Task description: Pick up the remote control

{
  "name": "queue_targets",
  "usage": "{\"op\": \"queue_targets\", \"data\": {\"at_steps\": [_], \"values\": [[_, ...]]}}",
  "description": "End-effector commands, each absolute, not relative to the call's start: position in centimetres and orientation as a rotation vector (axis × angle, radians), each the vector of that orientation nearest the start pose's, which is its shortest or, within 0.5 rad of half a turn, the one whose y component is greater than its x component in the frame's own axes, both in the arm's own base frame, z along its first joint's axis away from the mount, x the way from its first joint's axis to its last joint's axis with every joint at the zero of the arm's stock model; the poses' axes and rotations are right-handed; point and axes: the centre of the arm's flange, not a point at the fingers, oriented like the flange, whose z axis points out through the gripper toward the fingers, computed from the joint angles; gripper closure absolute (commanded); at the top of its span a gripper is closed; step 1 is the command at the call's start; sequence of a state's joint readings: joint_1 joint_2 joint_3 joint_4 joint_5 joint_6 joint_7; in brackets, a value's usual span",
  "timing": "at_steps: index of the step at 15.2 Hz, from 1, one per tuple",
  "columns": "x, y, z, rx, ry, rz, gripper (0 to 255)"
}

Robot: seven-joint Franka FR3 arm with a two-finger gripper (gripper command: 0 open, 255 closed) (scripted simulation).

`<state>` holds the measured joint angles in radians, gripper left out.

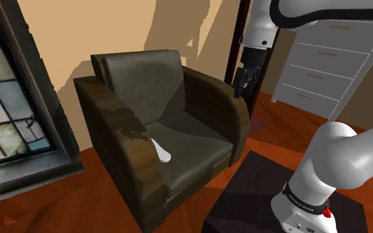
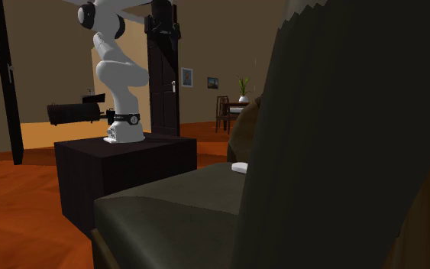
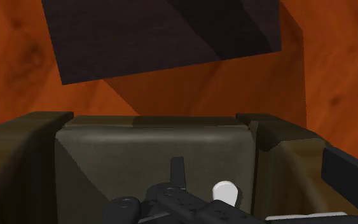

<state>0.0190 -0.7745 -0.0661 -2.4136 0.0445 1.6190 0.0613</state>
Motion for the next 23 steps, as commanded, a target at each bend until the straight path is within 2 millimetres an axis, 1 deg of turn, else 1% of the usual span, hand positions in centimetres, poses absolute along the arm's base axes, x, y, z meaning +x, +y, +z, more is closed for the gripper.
{"op": "queue_targets", "data": {"at_steps": [1,23], "values": [[31.2,-1.5,56.4,-3.048,0.14,0.035,0],[50.6,3.4,35.3,-3.085,0.15,0.023,0]]}}
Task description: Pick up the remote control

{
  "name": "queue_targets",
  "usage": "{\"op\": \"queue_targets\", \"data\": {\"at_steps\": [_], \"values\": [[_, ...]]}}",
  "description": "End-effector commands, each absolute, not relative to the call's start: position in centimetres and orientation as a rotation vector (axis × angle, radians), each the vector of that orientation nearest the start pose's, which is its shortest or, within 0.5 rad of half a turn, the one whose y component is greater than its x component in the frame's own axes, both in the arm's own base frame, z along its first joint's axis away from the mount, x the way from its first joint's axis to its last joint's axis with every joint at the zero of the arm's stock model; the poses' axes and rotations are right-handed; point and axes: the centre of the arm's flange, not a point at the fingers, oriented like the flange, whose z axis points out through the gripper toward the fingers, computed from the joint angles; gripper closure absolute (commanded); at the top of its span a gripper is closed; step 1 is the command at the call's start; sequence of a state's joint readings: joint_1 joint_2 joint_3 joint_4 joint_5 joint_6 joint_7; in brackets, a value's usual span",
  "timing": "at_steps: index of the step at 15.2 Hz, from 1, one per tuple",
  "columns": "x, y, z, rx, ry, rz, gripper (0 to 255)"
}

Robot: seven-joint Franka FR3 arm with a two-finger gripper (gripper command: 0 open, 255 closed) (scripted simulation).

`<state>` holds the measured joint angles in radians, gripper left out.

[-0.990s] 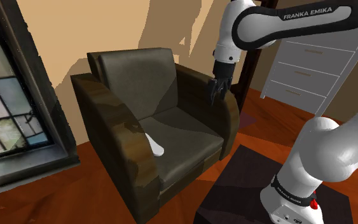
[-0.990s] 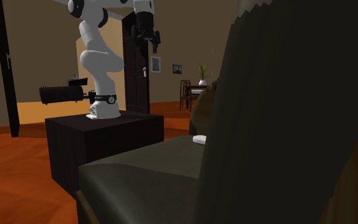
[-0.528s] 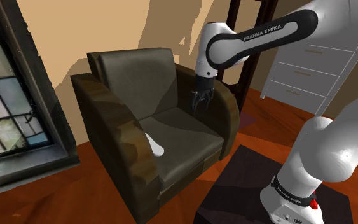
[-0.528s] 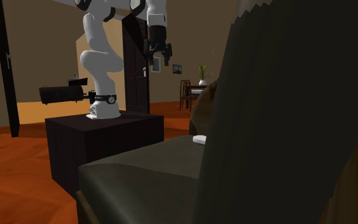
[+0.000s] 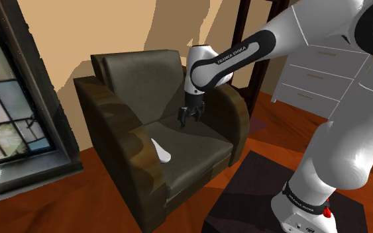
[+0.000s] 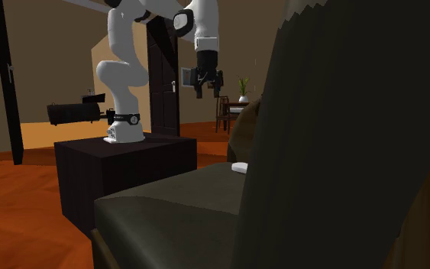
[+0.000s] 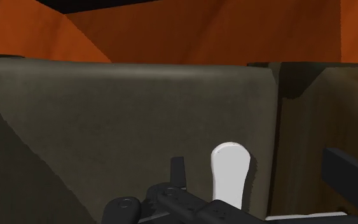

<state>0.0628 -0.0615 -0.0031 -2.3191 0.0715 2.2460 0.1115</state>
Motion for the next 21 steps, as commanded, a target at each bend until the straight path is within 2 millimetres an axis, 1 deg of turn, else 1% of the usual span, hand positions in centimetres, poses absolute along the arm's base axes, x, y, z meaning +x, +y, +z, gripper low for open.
{"op": "queue_targets", "data": {"at_steps": [1,21], "values": [[51.5,3.6,34.3,-3.087,0.15,0.022,0],[69.1,7.1,15.3,-3.12,0.16,0.011,0]]}}
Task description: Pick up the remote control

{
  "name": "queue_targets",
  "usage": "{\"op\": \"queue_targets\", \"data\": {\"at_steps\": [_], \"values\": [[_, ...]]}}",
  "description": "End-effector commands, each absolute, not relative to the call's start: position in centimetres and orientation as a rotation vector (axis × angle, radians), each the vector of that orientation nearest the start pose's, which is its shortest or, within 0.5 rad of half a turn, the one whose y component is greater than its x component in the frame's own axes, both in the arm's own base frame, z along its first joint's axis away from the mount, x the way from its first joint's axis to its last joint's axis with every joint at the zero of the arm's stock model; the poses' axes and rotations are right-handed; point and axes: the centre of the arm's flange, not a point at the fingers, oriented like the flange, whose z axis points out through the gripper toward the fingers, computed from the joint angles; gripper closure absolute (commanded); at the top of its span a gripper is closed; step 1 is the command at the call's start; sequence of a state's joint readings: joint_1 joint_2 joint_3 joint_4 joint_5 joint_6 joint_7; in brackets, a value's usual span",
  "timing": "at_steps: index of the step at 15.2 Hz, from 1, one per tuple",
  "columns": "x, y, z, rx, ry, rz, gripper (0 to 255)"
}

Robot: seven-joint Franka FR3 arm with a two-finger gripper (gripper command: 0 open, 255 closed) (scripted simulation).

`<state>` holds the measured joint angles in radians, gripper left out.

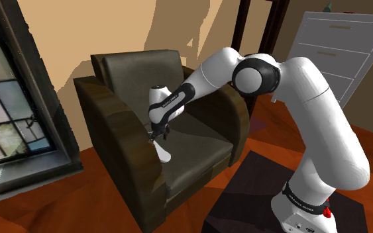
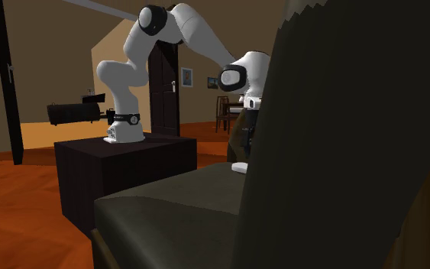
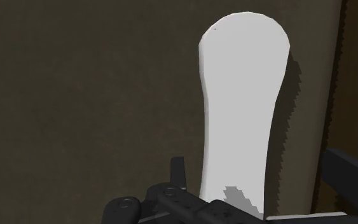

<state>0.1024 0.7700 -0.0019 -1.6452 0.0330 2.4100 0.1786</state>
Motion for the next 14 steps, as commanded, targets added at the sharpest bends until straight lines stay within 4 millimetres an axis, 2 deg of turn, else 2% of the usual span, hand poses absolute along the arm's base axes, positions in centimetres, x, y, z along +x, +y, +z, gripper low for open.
{"op": "queue_targets", "data": {"at_steps": [1,7,9,10,14], "values": [[69.1,7.1,14.8,-3.12,0.16,0.011,0],[69.1,7.1,11.6,-3.12,0.16,0.011,0],[69.1,7.1,11.3,-3.12,0.16,0.011,0],[69.2,7.2,11.3,-3.12,0.16,0.011,255],[69.2,7.2,11.3,-3.12,0.16,0.011,255]]}}
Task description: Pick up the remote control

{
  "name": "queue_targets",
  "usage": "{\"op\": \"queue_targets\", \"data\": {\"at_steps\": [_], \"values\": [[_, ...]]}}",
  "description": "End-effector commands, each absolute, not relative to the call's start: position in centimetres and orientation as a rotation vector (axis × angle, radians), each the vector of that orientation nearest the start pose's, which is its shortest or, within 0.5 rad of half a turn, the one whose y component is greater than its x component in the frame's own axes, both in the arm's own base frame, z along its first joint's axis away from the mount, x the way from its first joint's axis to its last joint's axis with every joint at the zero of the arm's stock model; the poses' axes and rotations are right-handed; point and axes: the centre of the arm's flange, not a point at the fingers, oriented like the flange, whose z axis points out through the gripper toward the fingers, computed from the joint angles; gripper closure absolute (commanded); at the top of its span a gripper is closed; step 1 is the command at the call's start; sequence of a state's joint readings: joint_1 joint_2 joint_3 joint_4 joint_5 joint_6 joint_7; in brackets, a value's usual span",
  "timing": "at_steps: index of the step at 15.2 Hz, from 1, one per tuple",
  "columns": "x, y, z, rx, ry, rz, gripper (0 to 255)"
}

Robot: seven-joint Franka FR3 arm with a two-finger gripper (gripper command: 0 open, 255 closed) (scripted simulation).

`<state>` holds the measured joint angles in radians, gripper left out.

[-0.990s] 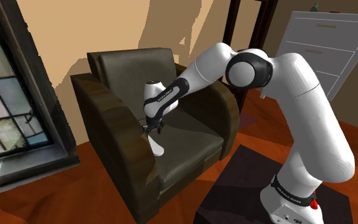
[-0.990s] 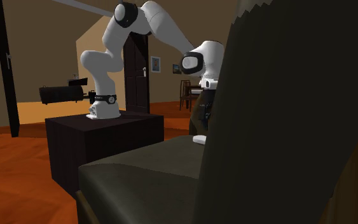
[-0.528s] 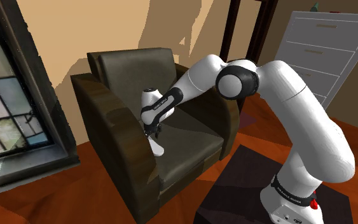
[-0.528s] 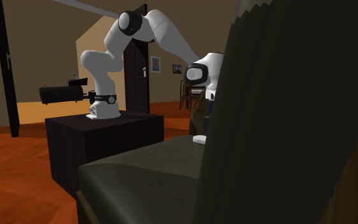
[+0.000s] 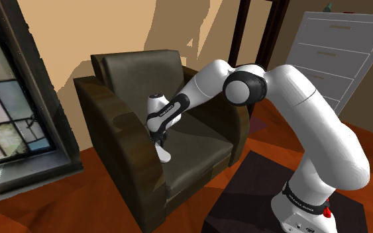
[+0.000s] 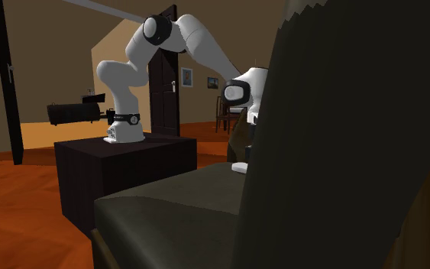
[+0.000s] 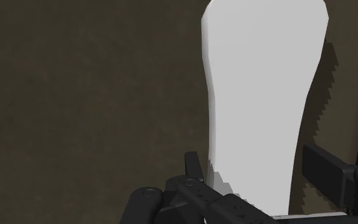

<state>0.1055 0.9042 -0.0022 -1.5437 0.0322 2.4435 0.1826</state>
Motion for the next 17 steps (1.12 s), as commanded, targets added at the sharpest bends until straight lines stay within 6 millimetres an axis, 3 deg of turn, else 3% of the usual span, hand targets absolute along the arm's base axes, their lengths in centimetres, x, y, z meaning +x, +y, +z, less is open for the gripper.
{"op": "queue_targets", "data": {"at_steps": [1,5,17], "values": [[69.2,7.2,11.3,-3.12,0.16,0.011,255],[69.1,7.1,11.3,-3.12,0.16,0.011,255],[69.1,7.1,17.6,-3.12,0.16,0.011,255]]}}
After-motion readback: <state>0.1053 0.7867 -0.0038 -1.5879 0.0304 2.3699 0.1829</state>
